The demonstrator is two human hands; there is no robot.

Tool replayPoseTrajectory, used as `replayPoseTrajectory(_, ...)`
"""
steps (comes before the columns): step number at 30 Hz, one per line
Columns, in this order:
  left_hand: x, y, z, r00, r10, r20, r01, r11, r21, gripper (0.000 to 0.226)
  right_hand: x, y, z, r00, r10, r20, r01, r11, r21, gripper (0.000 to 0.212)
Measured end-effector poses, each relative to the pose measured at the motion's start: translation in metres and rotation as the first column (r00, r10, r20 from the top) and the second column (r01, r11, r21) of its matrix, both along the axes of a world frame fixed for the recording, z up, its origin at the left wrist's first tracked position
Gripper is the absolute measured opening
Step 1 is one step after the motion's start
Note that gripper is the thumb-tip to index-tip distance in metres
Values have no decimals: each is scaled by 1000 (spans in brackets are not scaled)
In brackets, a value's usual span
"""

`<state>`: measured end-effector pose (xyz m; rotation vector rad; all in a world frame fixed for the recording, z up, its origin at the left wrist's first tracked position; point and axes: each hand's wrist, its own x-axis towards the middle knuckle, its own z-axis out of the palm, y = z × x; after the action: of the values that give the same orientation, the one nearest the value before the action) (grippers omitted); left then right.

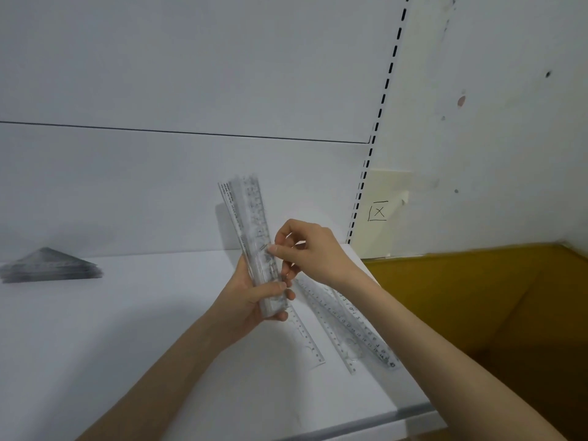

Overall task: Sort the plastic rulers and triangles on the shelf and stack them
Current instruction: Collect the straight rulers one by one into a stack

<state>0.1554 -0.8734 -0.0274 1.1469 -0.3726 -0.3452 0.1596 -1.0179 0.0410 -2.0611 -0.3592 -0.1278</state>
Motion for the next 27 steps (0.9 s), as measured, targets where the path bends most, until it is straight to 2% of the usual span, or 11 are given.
replayPoseTrajectory(2, 1, -1, 0, 997, 69, -28, -70, 997, -26, 64, -1, -6, -6, 999, -53, 9, 53, 995, -83, 15)
replayPoseTrajectory(3, 1, -1, 0, 994, 108, -34, -109, 993, -45, 62, -2, -10, -11, 997, -77, 22, 80, 978, -193, 14)
replayPoseTrajectory(6, 5, 1, 2, 977, 204, -54, -209, 972, -105, 57, -10, -18, -31, 997, -80, 15, 74, 818, -570, 19)
replayPoseTrajectory(8, 6, 3, 3, 970, 236, -65, -243, 959, -143, 53, -20, -15, -44, 997, -62, -42, 19, 747, -664, 28)
replayPoseTrajectory(16, 6, 8, 6, 961, 267, -68, -275, 946, -170, 46, -58, -16, -58, 997, -66, -50, 24, 809, -588, 26)
replayPoseTrajectory(27, 3, 4, 4, 973, 221, -62, -228, 962, -151, 52, -121, -21, -56, 998, -3, -63, -37, 788, -615, 32)
